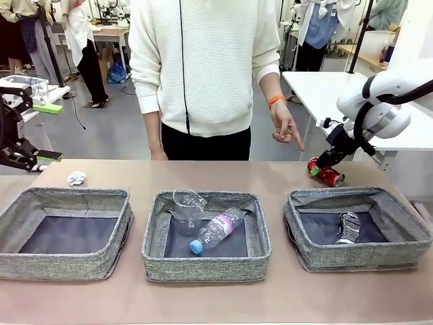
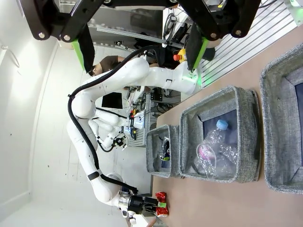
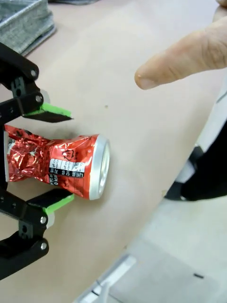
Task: Sort the waste into the appropriate baskets.
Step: Pick up the waste item pointed out by the person.
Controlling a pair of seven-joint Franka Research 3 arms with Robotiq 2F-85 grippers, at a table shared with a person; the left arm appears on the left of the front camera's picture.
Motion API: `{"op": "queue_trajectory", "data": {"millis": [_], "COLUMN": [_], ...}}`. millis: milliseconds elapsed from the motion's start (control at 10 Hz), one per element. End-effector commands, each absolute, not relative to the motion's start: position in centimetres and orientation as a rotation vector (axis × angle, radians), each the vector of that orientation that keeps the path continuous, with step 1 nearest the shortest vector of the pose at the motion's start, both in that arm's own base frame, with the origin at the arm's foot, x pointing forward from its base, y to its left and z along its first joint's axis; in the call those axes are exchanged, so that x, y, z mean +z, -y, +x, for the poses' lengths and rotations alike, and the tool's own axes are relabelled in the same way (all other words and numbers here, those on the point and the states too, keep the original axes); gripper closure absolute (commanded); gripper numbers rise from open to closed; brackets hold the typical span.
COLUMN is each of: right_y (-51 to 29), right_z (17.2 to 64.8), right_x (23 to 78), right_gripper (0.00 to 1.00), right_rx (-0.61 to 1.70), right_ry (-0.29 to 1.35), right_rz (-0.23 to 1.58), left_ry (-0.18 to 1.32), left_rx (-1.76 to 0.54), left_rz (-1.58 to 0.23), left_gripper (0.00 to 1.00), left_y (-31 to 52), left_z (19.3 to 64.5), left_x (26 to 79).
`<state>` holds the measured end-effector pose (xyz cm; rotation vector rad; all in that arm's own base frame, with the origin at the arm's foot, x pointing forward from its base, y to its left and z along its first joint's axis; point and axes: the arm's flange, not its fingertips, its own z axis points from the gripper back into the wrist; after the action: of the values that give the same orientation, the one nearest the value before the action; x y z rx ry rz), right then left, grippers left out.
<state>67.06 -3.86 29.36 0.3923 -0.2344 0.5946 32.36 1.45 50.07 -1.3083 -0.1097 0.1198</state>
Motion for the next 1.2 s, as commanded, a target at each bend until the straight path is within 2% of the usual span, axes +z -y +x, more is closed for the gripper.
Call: {"op": "queue_trajectory", "data": {"millis": [0,100,800,1000,1100], "right_y": [3.5,3.6,4.5,4.2,3.8], "right_z": [67.1,67.0,66.3,64.5,62.4], "right_x": [29.6,29.6,30.0,35.6,40.1], "right_gripper": [0.66,1.0,1.0,1.0,1.0], "right_rx": [0.582,0.584,0.565,0.26,0.146], "right_ry": [0.211,0.209,0.209,0.133,0.184], "right_rz": [0.376,0.377,0.386,0.401,0.387], "left_ry": [0.12,0.12,0.12,0.12,0.12], "left_rx": [0.104,0.104,0.104,0.104,0.104], "left_rz": [-1.318,-1.318,-1.318,-1.318,-1.318], "left_gripper": [0.0,0.0,0.0,0.0,0.0], "left_y": [-1.4,-1.4,-1.4,-1.4,-1.4], "left_z": [32.3,32.3,32.3,32.3,32.3], "left_x": [50.2,50.2,50.2,50.2,50.2]}}
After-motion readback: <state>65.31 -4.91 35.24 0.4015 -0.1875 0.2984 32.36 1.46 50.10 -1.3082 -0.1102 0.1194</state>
